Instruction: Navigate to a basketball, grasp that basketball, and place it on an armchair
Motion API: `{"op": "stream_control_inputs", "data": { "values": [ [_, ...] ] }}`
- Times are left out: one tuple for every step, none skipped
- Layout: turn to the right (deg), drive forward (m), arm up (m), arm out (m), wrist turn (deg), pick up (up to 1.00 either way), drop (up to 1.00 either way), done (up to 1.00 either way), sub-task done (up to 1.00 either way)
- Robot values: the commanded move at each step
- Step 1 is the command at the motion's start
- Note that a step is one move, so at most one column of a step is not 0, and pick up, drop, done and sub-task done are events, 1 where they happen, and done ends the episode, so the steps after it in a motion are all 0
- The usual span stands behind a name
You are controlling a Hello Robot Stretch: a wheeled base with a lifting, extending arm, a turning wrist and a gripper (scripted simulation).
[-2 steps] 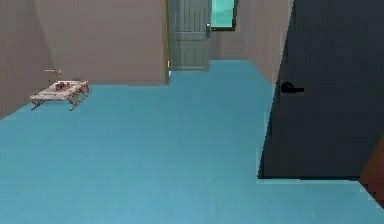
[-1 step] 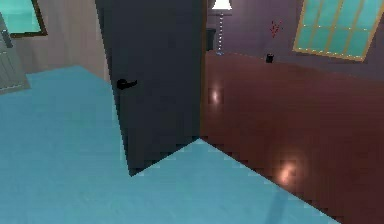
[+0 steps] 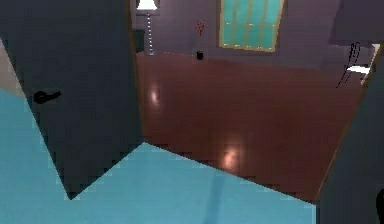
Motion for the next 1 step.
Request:
{"op": "stream_control_inputs", "data": {
  "values": [
    [0.0, 1.00, 0.00, 0.00, 0.0, 0.00, 0.00, 0.00, 0.00]
  ]
}}
